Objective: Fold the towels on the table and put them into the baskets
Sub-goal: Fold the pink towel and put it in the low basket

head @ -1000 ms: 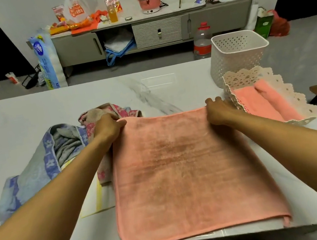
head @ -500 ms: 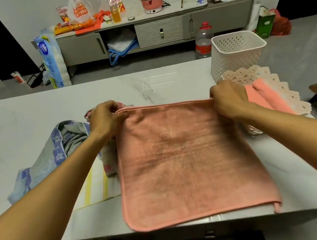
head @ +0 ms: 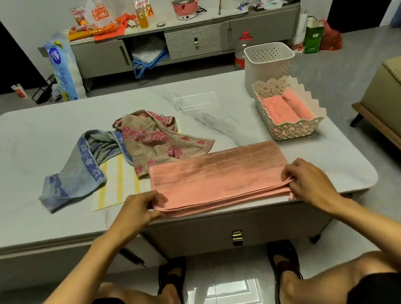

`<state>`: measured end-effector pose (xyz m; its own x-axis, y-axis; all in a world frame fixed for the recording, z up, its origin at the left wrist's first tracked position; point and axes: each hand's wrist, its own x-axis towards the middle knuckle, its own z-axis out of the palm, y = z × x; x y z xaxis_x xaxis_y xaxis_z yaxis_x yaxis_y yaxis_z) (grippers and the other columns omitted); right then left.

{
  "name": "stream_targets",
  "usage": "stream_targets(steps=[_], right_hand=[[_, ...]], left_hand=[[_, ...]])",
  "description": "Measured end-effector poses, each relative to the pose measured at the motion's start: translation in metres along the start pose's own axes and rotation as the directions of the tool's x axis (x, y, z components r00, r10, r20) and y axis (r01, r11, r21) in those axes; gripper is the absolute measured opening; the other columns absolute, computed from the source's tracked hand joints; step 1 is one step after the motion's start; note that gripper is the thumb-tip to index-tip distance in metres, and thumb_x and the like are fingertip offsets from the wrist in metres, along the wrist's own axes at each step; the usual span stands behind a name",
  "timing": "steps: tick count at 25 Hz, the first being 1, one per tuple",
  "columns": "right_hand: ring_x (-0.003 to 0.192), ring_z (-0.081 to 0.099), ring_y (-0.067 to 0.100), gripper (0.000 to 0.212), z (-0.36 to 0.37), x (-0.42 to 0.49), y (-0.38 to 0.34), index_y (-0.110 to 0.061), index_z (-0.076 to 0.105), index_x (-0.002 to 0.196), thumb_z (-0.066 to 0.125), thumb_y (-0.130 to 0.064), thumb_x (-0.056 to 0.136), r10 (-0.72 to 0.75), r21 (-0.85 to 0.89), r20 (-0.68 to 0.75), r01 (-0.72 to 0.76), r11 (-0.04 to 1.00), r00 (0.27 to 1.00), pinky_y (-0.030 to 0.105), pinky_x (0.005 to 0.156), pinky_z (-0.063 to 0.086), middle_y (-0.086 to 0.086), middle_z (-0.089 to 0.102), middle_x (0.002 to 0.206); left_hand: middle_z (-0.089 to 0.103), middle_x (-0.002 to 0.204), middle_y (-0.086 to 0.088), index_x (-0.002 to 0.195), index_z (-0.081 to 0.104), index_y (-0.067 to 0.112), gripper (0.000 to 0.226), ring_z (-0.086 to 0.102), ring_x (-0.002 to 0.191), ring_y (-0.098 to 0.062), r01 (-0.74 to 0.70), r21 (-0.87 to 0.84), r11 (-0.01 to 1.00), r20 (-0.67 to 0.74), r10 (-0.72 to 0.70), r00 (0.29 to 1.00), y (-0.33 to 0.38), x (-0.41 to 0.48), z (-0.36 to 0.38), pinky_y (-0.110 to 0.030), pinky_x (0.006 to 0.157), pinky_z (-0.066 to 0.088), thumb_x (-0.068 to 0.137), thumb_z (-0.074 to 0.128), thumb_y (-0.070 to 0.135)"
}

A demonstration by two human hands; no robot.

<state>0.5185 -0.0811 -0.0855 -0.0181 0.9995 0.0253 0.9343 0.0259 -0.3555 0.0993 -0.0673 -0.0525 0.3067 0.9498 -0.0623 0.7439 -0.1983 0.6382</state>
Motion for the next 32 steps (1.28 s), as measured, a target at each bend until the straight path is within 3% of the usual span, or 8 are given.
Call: stream_targets(steps=[5,11,14,17,22,26,29,32], right_hand=[[0.081,0.06,0.024,0.015,-0.01,-0.001,-0.006,-0.022,0.062,0.09,0.063,-0.008,0.084,-0.03,0.059,-0.139,0.039,0.997,0.99,0.037,0.071,0.049,0.001,0.056,0.098],[0.092,0.054,0.019,0.015,-0.004,0.001,-0.005,-0.025,0.065,0.085,0.055,-0.014,0.089,0.069,0.081,0.097,-0.077,0.994,0.993,0.032,0.075,0.041,-0.002,0.053,0.1],[0.096,0.055,0.02,0.018,-0.006,0.024,-0.011,-0.018,0.066,0.099,0.051,-0.026,0.093,0.25,0.248,0.04,-0.252,0.936,0.968,0.037,0.084,0.044,0.003,0.057,0.111],[0.096,0.064,0.029,0.044,-0.005,0.047,-0.019,-0.01,0.057,0.111,0.063,-0.043,0.084,0.472,0.404,0.147,-0.488,0.774,0.869,0.046,0.087,0.052,0.008,0.066,0.108],[0.071,0.069,0.029,0.023,-0.016,0.053,-0.032,0.0,0.066,0.095,0.072,-0.018,0.083,0.484,0.66,0.335,-0.568,0.492,0.809,0.037,0.068,0.057,0.018,0.073,0.088],[0.066,0.063,0.026,0.013,-0.054,0.034,-0.003,-0.005,0.066,0.095,0.065,-0.01,0.083,0.505,0.788,0.2,-0.444,0.427,0.84,0.032,0.06,0.05,0.016,0.068,0.085],[0.086,0.065,0.028,0.035,-0.062,0.023,0.043,-0.009,0.061,0.113,0.067,-0.018,0.08,0.634,0.605,0.113,-0.559,0.567,0.765,0.039,0.075,0.054,0.013,0.067,0.105],[0.125,0.045,0.037,0.064,-0.045,0.016,0.06,-0.015,0.039,0.142,0.063,-0.022,0.083,0.566,0.143,-0.105,-0.55,0.823,0.818,0.047,0.102,0.04,0.017,0.044,0.14]], left_hand=[[0.071,0.098,0.006,0.073,0.061,0.008,0.02,0.064,0.092,0.002,-0.023,-0.049,0.999,-0.087,0.019,0.996,-0.008,0.003,0.002,-0.02,0.083,0.052,0.072,0.078,-0.001],[0.068,0.103,0.008,0.081,0.068,0.017,0.004,0.06,0.095,-0.007,0.151,-0.098,0.984,-0.002,-0.152,0.988,-0.008,0.006,0.007,-0.027,0.083,0.045,0.083,0.072,0.016],[0.063,0.108,-0.006,0.109,0.054,0.012,0.029,0.063,0.096,-0.024,0.385,-0.439,0.812,-0.25,-0.522,0.815,-0.008,0.022,0.009,-0.041,0.082,0.048,0.091,0.063,0.033],[0.065,0.113,-0.012,0.124,0.051,0.003,0.056,0.065,0.098,-0.029,0.541,-0.496,0.679,-0.074,-0.654,0.753,-0.004,0.04,0.022,-0.037,0.075,0.051,0.089,0.063,0.046],[0.07,0.107,-0.012,0.113,0.061,0.005,0.035,0.068,0.086,-0.026,0.446,-0.606,0.659,-0.119,-0.63,0.767,0.015,0.044,0.034,-0.033,0.073,0.055,0.087,0.071,0.027],[0.062,0.112,-0.001,0.122,0.04,0.017,0.051,0.065,0.096,-0.016,0.206,-0.62,0.757,-0.258,-0.444,0.858,0.051,0.048,0.036,-0.037,0.083,0.056,0.084,0.075,0.023],[0.061,0.115,0.002,0.133,0.033,0.016,0.062,0.064,0.096,-0.015,0.187,-0.415,0.891,-0.194,-0.287,0.938,0.085,0.061,0.066,-0.034,0.082,0.053,0.085,0.073,0.018],[0.041,0.142,-0.014,0.14,0.031,0.018,0.071,0.048,0.126,-0.033,0.249,0.235,0.94,-0.289,-0.177,0.941,0.099,0.077,0.096,-0.045,0.099,0.043,0.082,0.07,0.03]])
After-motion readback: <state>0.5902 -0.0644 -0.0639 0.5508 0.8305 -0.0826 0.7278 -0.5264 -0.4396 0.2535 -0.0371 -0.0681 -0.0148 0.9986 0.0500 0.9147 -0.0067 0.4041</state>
